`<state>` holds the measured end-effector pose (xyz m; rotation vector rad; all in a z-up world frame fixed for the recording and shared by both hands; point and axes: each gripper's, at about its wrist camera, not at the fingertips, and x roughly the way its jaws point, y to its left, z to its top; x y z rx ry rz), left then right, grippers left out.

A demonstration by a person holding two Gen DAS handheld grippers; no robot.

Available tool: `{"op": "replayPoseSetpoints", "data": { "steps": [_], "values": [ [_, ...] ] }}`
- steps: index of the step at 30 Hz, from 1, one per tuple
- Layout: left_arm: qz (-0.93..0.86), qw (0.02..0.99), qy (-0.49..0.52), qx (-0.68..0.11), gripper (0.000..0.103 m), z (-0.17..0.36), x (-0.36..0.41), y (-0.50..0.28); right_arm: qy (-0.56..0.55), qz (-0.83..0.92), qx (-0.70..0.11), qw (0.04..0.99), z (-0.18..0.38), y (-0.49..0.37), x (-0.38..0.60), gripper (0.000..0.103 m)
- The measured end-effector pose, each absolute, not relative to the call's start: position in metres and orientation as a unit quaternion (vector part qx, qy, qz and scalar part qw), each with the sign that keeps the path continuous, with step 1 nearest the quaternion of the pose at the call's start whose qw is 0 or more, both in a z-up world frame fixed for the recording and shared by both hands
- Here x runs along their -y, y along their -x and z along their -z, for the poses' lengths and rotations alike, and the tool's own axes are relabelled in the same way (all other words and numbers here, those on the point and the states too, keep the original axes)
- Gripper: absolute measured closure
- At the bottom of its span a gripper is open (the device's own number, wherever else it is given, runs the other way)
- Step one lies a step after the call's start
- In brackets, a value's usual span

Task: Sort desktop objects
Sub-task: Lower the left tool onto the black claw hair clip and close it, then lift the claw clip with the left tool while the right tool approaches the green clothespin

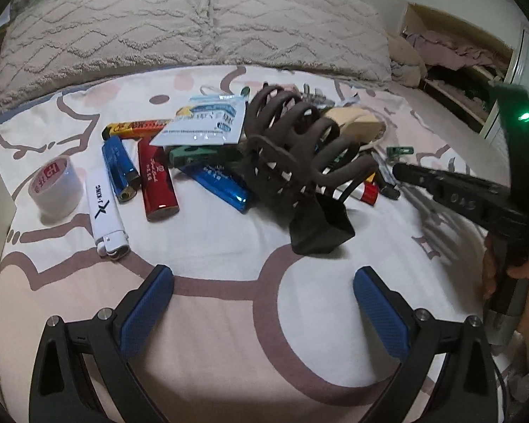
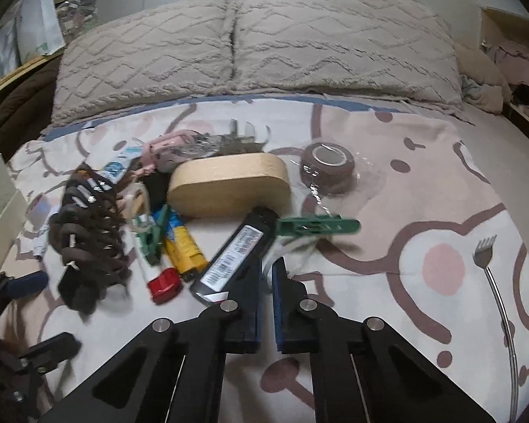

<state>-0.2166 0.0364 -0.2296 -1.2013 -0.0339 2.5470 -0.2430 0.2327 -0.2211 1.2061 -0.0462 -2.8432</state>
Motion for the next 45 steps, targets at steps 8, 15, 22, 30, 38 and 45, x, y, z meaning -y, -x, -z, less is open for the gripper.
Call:
{"op": "replayPoseSetpoints", "data": {
  "steps": [8,15,22,30,38,45],
  "values": [
    [-0.891,0.177,0.416,0.04,0.002,0.227,-0.028,0.216,-0.394,0.917,0.0,0.067,0.221,0.212,-0.22,0.098],
    [-0.897,0.171,0.407,0.025,0.018,0.223,-0.033,0.217,-0.389,0.916,0.006,0.103,0.224,0.164,-0.215,0.098],
    [-0.898,0.194,0.395,0.01,0.044,0.22,-0.04,0.217,-0.393,0.911,-0.003,0.125,0.223,0.133,-0.199,0.098],
    [-0.893,0.216,0.395,-0.018,0.052,0.219,-0.055,0.217,-0.375,0.916,0.005,0.144,0.218,0.109,-0.191,0.098],
    [-0.89,0.224,0.397,-0.007,0.065,0.221,-0.055,0.223,-0.37,0.912,0.027,0.176,0.215,0.088,-0.182,0.098],
    [-0.895,0.222,0.387,-0.007,0.077,0.219,-0.055,0.219,-0.372,0.908,0.005,0.193,0.218,0.085,-0.169,0.098]
  ]
}}
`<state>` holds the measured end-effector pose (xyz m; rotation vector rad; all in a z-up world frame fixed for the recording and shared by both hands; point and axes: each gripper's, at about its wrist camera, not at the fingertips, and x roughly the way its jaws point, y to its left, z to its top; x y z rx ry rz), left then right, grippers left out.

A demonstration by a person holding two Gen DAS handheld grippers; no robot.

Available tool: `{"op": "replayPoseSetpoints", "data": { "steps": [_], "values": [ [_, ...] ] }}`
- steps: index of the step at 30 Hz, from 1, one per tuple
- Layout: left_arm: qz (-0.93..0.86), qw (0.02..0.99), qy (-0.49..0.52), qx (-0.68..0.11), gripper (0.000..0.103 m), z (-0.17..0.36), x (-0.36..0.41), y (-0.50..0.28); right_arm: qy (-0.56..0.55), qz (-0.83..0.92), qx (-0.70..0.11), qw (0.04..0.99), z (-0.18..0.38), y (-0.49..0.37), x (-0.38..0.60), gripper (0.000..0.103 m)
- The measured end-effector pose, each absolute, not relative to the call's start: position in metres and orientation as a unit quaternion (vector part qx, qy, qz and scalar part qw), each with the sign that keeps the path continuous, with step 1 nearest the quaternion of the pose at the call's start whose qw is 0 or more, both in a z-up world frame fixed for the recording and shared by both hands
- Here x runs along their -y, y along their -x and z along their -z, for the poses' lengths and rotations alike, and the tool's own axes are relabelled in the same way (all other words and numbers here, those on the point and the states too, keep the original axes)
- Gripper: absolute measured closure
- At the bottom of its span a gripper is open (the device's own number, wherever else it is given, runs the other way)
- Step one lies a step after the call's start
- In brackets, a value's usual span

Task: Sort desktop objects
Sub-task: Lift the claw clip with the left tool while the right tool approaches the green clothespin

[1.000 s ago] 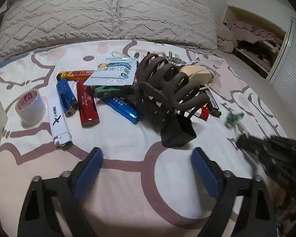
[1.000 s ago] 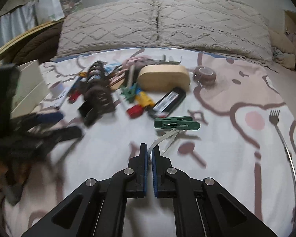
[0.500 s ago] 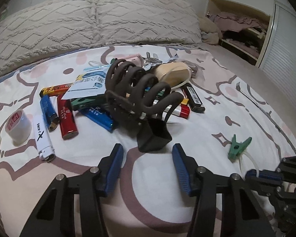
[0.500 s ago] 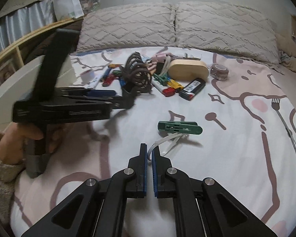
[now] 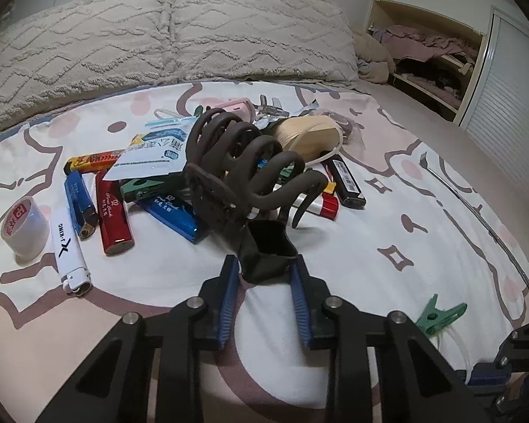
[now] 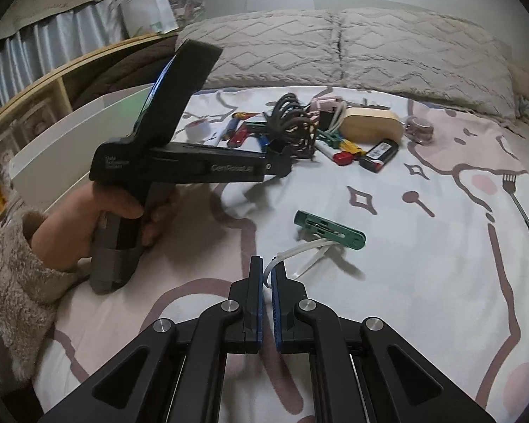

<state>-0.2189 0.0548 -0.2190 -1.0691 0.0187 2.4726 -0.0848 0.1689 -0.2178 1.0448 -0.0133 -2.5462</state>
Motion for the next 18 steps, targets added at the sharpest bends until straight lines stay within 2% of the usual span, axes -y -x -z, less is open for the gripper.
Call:
{"op": "replayPoseSetpoints", "data": {
  "steps": [6,11,18],
  "values": [
    [-0.91,0.217,0.351,-0.034,0.079,0.21,-0.061,0.204,-0.385,0.898,0.051,0.206,0.226,0.093,-0.183,0.098],
    [-0.918,0.212,0.328,-0.064,0.079,0.198,-0.066,0.183,-0.388,0.896,0.05,0.211,0.227,0.093,-0.181,0.098],
    [-0.911,0.197,0.35,-0.091,0.079,0.192,-0.06,0.153,-0.39,0.895,0.047,0.213,0.228,0.093,-0.18,0.098]
  ]
}}
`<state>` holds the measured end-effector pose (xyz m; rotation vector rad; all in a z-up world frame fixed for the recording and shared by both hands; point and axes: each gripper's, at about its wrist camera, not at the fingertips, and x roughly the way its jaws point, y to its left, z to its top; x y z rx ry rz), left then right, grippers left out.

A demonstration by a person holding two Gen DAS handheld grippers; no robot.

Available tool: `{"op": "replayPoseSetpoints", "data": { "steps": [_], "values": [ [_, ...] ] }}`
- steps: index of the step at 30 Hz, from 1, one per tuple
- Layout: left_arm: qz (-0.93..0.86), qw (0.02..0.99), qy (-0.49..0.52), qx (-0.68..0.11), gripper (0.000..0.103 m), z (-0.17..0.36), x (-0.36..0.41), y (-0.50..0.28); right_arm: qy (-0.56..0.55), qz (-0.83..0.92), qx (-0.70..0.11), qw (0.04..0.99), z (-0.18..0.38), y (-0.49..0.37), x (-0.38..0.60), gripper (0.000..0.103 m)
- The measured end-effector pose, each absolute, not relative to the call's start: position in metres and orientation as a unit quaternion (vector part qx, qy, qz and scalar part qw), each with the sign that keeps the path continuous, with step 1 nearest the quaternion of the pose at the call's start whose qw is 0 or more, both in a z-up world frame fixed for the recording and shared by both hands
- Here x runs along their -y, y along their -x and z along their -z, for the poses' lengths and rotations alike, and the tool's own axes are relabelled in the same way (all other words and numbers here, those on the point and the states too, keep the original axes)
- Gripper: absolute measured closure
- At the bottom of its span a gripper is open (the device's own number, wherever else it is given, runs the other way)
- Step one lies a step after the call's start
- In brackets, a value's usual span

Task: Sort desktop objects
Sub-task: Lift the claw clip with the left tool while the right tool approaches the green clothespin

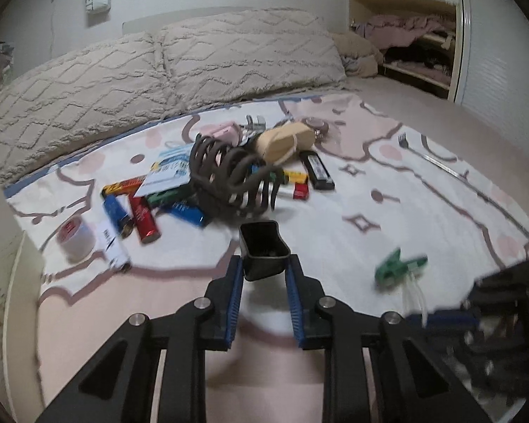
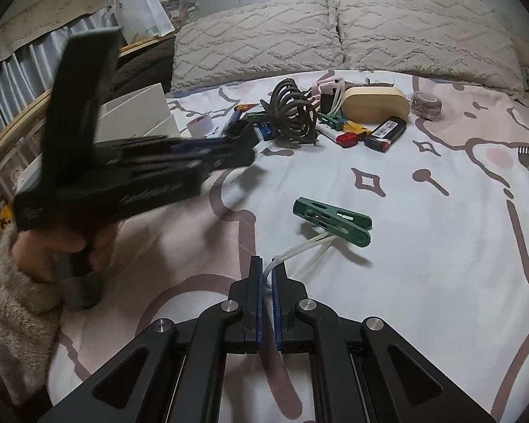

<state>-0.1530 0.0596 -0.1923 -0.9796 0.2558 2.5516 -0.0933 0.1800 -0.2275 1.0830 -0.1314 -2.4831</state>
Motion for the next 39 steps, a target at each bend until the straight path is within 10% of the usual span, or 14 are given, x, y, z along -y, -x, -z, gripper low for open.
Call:
{"op": "replayPoseSetpoints", "data": {
  "steps": [39],
  "values": [
    [-0.906,0.172,0.385,-0.031,0.079,0.195,-0.015,0.036,-0.406,0.881,0.093,0.225,0.22,0.033,-0.187,0.097]
  ]
}}
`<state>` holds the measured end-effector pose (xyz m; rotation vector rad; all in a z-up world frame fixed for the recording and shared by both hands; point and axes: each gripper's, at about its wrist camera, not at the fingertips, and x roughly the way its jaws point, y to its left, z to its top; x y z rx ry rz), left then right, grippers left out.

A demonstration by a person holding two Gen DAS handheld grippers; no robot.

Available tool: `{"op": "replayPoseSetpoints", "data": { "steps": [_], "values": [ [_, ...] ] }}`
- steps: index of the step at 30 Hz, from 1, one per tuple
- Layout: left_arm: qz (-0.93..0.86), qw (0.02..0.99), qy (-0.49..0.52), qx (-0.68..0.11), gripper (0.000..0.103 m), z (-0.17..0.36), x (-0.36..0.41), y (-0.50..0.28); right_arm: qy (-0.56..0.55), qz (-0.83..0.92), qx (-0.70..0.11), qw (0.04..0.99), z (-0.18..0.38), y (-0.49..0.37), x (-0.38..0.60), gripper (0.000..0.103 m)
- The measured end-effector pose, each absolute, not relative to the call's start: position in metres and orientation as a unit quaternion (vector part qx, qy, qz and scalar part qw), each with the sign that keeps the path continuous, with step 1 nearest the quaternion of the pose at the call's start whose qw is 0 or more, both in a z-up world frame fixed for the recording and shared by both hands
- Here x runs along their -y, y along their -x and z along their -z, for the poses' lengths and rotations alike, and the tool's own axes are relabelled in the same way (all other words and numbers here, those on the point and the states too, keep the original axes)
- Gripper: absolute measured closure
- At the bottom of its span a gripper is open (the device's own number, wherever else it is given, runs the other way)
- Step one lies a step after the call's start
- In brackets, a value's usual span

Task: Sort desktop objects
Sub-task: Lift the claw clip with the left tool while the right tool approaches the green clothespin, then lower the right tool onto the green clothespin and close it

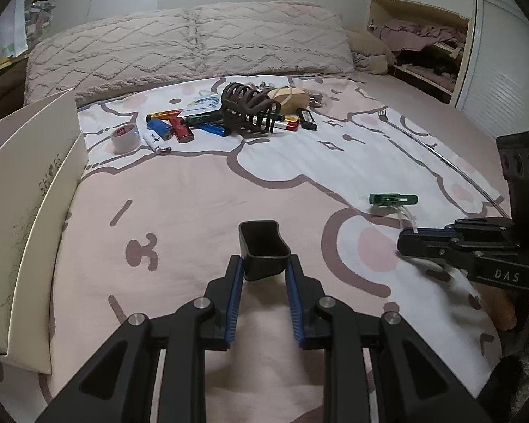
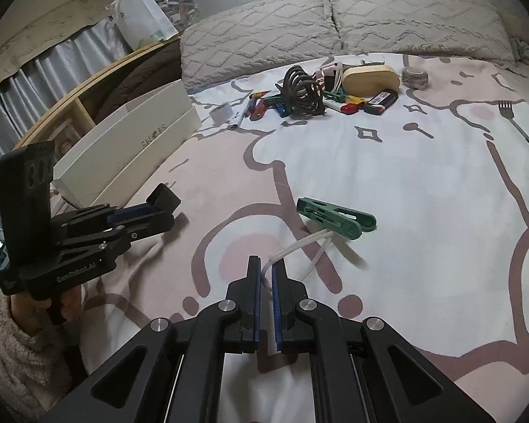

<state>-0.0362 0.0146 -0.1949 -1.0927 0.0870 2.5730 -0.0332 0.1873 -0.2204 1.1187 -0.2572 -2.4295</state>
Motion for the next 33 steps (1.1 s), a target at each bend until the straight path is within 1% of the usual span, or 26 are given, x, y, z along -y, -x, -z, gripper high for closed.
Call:
{"op": "replayPoseSetpoints", "data": {
  "steps": [7,13,14,15,16,17,18,24,25,26,28,33],
  "values": [
    [-0.909,0.174,0.379,-0.028,0.079,0.193,-0.013,0.036,-0.402,0.884,0.089,0.222,0.218,0.03,-0.188,0.097],
    [-0.907,0.177,0.381,-0.043,0.079,0.195,-0.02,0.035,-0.396,0.886,0.097,0.219,0.214,0.028,-0.193,0.097],
    [-0.907,0.176,0.38,-0.047,0.079,0.196,-0.021,0.034,-0.395,0.888,0.097,0.213,0.213,0.027,-0.194,0.092],
    [-0.907,0.177,0.38,-0.049,0.079,0.196,-0.021,0.034,-0.394,0.89,0.097,0.207,0.213,0.026,-0.195,0.085],
    [-0.907,0.177,0.379,-0.049,0.079,0.196,-0.021,0.034,-0.393,0.893,0.094,0.198,0.212,0.026,-0.196,0.06],
    [-0.907,0.178,0.379,-0.049,0.079,0.196,-0.021,0.034,-0.391,0.896,0.091,0.187,0.211,0.024,-0.197,0.031],
    [-0.907,0.178,0.379,-0.048,0.079,0.196,-0.021,0.034,-0.388,0.9,0.087,0.181,0.209,0.023,-0.197,0.026],
    [-0.905,0.178,0.383,-0.042,0.078,0.197,-0.021,0.035,-0.381,0.905,0.074,0.175,0.206,0.022,-0.197,0.026],
    [-0.905,0.177,0.384,-0.042,0.073,0.197,-0.021,0.036,-0.381,0.906,0.075,0.171,0.206,0.023,-0.198,0.026],
    [-0.906,0.176,0.384,-0.043,0.065,0.198,-0.021,0.036,-0.381,0.906,0.077,0.166,0.205,0.024,-0.2,0.026],
    [-0.906,0.174,0.383,-0.044,0.058,0.198,-0.022,0.037,-0.382,0.907,0.083,0.155,0.205,0.029,-0.204,0.026],
    [-0.903,0.173,0.388,-0.06,0.058,0.204,-0.028,0.038,-0.387,0.904,0.099,0.15,0.203,0.043,-0.205,0.026]
  ]
}}
